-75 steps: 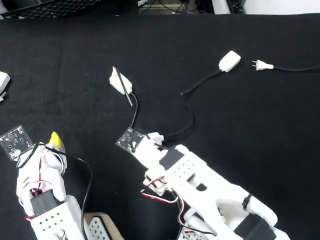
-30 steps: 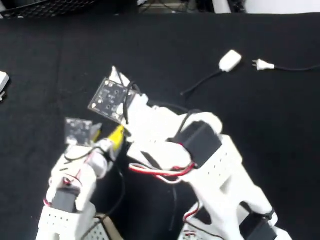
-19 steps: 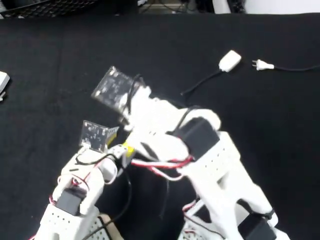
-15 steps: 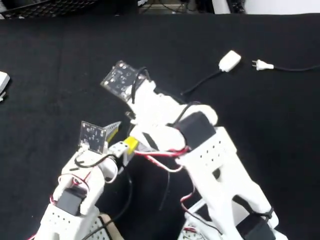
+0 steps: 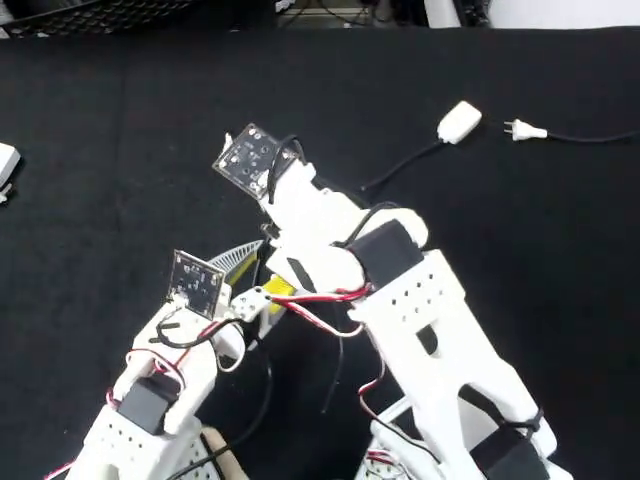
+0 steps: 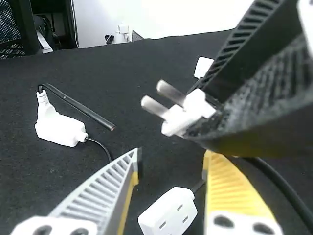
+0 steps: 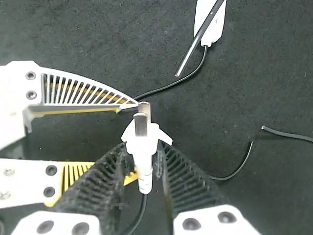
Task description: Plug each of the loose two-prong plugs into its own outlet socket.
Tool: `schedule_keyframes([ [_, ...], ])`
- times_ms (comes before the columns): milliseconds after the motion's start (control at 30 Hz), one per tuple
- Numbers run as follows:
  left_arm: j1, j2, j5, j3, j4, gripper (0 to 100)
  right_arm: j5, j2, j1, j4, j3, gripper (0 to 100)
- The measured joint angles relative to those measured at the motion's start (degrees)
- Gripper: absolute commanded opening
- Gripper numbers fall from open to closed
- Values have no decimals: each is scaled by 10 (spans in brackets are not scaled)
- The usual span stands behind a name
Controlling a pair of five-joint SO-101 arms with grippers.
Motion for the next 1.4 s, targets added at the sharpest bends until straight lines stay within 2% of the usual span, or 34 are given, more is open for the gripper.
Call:
schedule_keyframes([
  [300,0,1,-72,0,-33,223,-7,0,0,74,-22,11],
  [633,0,4,-74,1,-84,223,-18,-8,5,68,-24,11],
  [967,0,5,-75,1,-86,223,-20,-8,5,59,-17,18],
  [1100,0,5,-75,1,-86,223,-20,-8,5,59,-16,85],
  [1400,0,5,-75,1,-86,223,-30,-8,5,59,-11,13],
])
